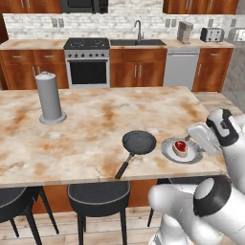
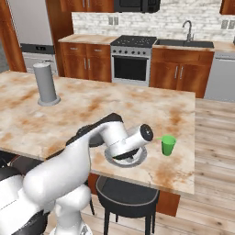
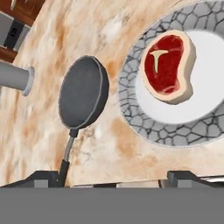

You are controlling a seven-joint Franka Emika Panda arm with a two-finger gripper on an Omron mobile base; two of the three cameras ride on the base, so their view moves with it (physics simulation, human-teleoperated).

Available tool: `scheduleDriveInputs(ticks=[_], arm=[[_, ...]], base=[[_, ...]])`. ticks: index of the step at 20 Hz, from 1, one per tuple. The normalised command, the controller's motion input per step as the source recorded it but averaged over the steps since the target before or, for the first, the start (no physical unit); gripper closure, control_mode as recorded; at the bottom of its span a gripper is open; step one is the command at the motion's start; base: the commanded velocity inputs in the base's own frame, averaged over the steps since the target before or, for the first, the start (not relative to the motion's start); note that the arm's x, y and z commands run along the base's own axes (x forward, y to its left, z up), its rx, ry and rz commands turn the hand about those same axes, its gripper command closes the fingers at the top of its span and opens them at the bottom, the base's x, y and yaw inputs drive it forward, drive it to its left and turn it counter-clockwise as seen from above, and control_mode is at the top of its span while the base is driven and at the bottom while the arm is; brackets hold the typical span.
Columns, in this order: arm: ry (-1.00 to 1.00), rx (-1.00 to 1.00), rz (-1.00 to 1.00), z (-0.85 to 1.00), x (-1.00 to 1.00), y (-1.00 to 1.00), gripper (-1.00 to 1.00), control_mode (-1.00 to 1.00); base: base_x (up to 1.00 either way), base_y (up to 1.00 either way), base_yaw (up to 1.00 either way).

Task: Pick up the pan with the steak in it and place it on the dining table. Then place the steak on the plate.

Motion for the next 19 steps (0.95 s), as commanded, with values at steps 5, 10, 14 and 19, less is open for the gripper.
scheduleDriveInputs(ticks=[5,10,14,19], arm=[[-0.4,-0.1,0.01,0.3,-0.47,0.54,-1.0,-1.0],[-0.22,-0.01,0.0,0.11,-0.18,0.11,-1.0,-1.0],[-0.17,0.01,0.01,0.18,-0.28,0.07,-1.0,-1.0],[-0.25,-0.1,0.02,0.52,-0.57,0.6,-1.0,-1.0]], base=[[0.0,0.0,0.0],[0.0,0.0,0.0],[0.0,0.0,0.0],[0.0,0.0,0.0]])
